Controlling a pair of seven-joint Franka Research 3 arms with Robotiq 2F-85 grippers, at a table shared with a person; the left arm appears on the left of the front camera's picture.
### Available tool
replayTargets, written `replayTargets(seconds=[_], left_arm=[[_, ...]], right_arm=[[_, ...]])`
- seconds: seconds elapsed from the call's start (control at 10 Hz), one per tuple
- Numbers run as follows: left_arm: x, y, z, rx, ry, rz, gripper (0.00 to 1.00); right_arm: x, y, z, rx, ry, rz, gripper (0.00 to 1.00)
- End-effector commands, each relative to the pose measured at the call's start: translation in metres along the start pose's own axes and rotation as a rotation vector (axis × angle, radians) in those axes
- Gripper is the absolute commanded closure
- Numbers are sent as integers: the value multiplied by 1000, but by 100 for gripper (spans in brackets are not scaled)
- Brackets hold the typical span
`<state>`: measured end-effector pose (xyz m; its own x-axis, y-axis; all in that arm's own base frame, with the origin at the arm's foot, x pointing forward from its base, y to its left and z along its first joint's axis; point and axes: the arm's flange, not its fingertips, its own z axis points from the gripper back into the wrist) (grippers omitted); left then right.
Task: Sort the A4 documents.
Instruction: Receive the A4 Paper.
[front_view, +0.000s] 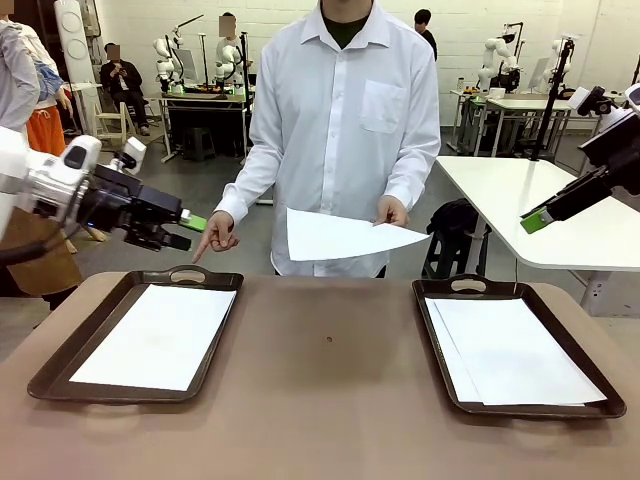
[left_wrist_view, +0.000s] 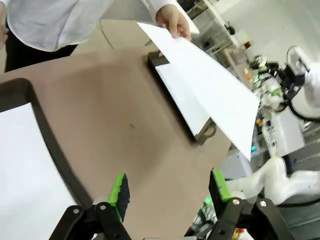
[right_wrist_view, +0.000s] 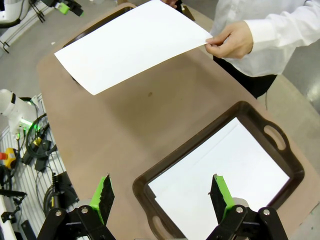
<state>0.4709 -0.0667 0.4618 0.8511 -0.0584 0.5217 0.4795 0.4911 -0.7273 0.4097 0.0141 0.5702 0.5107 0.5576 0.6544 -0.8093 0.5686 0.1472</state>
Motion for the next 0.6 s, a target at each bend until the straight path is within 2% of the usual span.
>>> replayTargets(seconds=[0.0,0.2,0.5], left_arm=[[21,17,-21,-107,-89,84,17],[28,29,-42,-224,-131,204,17],[36,34,-75,-258,-108,300,17]], right_arm=[[0,-1,-1,22,-22,2,0],[0,-1,-1,22,-22,2,0],[0,-1,-1,22,-22,2,0]])
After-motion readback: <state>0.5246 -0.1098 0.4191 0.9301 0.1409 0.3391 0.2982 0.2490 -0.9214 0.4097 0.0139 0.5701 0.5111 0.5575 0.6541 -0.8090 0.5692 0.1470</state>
